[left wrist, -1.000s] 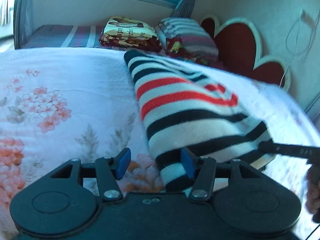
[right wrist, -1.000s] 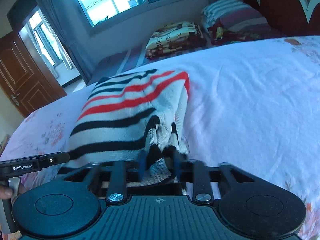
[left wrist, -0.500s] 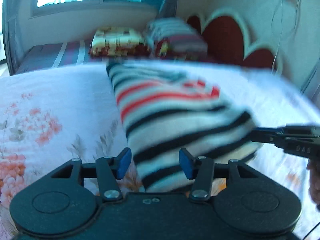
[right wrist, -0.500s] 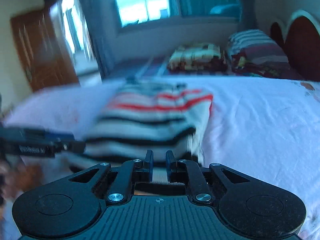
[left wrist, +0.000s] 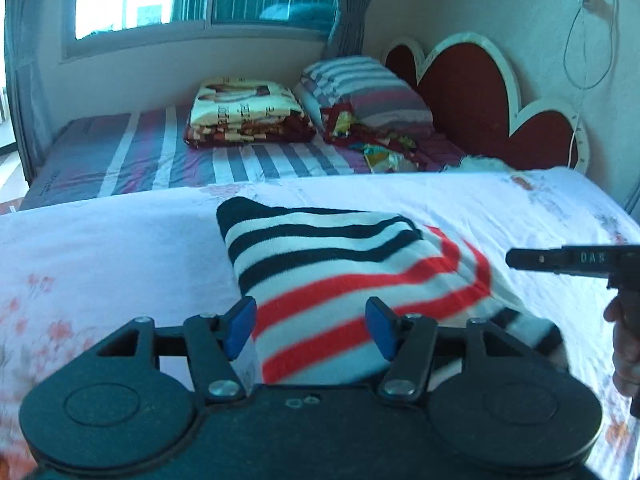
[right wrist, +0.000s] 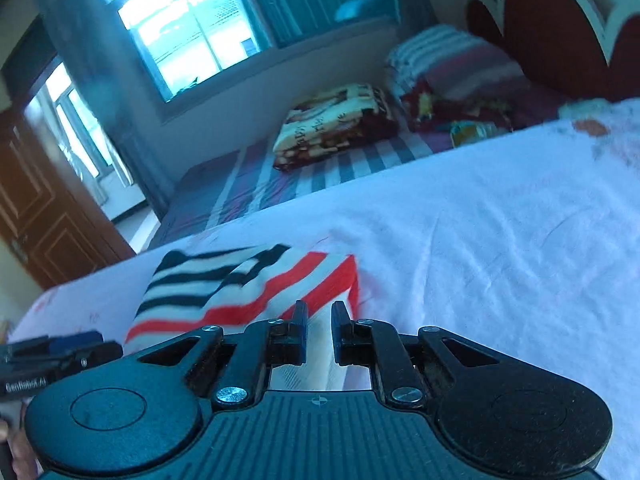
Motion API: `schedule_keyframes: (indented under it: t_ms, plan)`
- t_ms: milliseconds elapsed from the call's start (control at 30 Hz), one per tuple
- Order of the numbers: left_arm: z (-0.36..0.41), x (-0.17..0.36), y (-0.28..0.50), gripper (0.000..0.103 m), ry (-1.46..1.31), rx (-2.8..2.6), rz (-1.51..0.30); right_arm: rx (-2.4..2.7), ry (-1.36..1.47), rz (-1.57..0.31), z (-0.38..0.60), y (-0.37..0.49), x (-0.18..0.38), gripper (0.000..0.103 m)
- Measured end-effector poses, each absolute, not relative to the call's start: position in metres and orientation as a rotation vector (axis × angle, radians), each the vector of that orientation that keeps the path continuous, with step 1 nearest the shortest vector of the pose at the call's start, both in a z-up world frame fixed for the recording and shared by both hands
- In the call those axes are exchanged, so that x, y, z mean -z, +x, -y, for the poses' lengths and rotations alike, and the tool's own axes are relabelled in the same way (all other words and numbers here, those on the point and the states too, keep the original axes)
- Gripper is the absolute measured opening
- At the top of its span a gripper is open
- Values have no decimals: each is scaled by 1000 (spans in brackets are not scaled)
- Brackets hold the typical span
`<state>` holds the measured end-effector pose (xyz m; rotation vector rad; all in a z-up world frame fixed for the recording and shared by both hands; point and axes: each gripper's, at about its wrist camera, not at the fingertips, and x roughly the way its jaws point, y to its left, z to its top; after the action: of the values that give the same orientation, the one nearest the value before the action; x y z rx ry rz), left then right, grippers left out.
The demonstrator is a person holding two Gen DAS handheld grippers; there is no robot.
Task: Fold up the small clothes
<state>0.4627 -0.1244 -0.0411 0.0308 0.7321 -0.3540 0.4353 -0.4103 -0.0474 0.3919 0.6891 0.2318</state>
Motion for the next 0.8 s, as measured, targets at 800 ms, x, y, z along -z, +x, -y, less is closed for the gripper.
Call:
schedule_keyframes:
  t_ms: [800]
  plan:
    - [166, 39, 468, 65, 125, 430, -692, -434, 14, -645, 349, 446, 35, 12]
